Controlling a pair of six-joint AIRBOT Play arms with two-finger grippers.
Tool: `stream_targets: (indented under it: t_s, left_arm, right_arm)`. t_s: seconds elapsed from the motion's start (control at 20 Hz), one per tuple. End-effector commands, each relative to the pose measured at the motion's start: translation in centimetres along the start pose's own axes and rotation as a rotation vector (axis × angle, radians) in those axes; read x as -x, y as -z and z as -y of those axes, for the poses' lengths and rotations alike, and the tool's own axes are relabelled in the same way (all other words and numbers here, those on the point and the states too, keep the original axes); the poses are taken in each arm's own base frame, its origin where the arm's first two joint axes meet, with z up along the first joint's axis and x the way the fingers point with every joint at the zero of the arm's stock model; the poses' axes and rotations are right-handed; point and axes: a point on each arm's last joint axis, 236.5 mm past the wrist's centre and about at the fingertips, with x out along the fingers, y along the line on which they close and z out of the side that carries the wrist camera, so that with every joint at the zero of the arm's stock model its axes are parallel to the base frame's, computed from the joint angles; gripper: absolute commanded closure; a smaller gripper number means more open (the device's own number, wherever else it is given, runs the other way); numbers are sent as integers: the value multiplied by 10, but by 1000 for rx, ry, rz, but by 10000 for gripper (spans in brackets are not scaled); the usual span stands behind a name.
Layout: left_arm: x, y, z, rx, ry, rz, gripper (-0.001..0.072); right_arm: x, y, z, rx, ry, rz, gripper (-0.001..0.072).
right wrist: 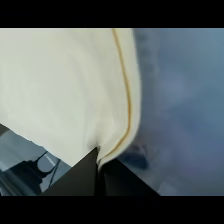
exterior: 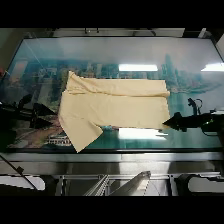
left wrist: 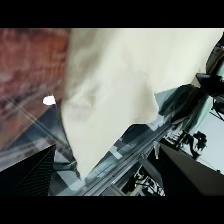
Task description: Fold the shirts.
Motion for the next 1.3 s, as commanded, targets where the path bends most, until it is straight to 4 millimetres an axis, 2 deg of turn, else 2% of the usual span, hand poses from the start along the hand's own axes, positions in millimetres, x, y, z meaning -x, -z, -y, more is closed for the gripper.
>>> stream_targets:
  t_s: [0.0,0.25,0.3,0.35,0.45,0.5,0.55,0.65,0.75,0.85,0.95,1.1,1.25]
  left_arm:
    - [-15,-2,-7,6,-31,25,17]
    - [-57,-21,-14,-35,-128,58,18]
    - [-63,-25,-13,-43,-135,59,227]
    - [-67,-29,-13,-56,-146,53,369]
    - [-71,-30,-8,-74,-145,24,480]
    - [-70,-28,-5,-81,-136,5,602]
    - [-67,-26,-2,-85,-129,-7,671]
    - [-53,-21,5,-87,-105,-12,694]
    - [-32,-16,11,-88,-84,14,693]
    - [-9,-10,18,-93,-64,39,693]
    - [13,2,26,-97,-40,53,693]
    - [34,21,37,-111,-14,49,693]
    - [46,38,55,-148,-18,50,694]
  right_arm:
    - [-14,-14,-38,44,-117,53,690]
    - [-15,-13,-45,39,-144,50,690]
    - [-14,-11,-47,40,-152,42,690]
    - [-14,-10,-49,40,-158,35,690]
    - [-14,-8,-50,41,-165,29,690]
    - [-14,-7,-51,42,-170,23,691]
    - [-13,-5,-53,43,-177,17,691]
    - [-10,-2,-57,47,-194,5,691]
    - [3,0,-64,50,-227,6,691]
    - [28,-4,-66,44,-247,50,691]
    - [56,-10,-52,9,-196,112,691]
    - [101,-12,-33,-36,-111,217,691]
    - [131,-13,-46,-8,-102,310,692]
